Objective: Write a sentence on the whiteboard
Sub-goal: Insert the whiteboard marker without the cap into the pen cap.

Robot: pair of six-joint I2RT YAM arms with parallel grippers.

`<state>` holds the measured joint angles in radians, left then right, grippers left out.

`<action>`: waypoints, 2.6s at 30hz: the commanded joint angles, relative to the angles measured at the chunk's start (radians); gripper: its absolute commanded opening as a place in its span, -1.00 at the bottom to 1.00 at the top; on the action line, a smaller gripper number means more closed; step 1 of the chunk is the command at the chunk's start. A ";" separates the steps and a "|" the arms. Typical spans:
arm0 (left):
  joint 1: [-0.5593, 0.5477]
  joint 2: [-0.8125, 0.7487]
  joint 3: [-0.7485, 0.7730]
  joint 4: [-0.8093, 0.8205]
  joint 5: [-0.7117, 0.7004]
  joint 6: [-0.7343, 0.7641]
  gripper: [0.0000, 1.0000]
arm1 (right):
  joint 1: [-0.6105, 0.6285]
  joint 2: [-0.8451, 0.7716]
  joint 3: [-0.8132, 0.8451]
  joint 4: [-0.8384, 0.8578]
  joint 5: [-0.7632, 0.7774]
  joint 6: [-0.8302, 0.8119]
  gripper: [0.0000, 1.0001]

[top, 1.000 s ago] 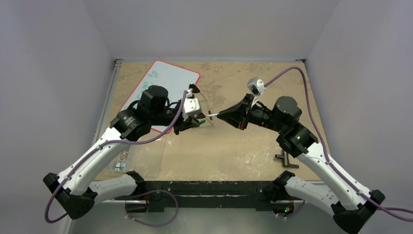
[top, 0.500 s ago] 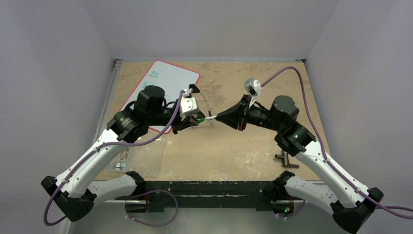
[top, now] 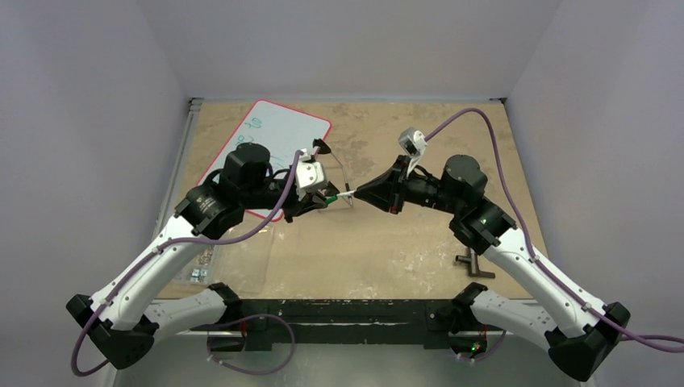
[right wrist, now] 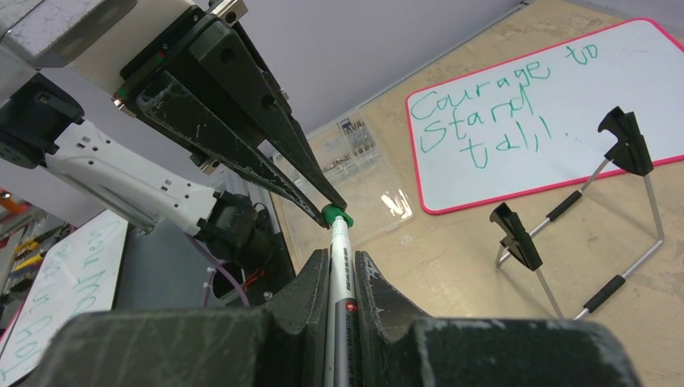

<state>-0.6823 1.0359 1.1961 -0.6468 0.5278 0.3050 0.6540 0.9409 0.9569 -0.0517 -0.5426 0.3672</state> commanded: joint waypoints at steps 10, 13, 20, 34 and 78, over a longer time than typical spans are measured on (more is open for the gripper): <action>0.007 -0.028 -0.011 0.046 0.026 -0.009 -1.00 | -0.006 0.003 -0.009 0.029 -0.014 0.008 -1.00; 0.009 -0.034 -0.013 0.050 0.030 -0.010 -1.00 | -0.005 0.011 -0.010 0.031 -0.032 0.007 -1.00; 0.009 -0.037 -0.017 0.052 0.030 -0.008 -1.00 | -0.006 0.020 -0.015 0.029 -0.062 0.009 -1.00; 0.009 -0.026 -0.024 0.033 0.164 0.038 -1.00 | -0.005 0.119 -0.003 0.046 -0.218 -0.010 -1.00; -0.125 0.078 -0.092 0.320 -0.100 -0.121 -1.00 | 0.067 0.205 -0.050 -0.110 0.369 0.260 -0.26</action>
<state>-0.7776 1.1320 1.0801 -0.5640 0.3267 0.2317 0.7242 1.1801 0.8883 -0.0147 -0.3424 0.7433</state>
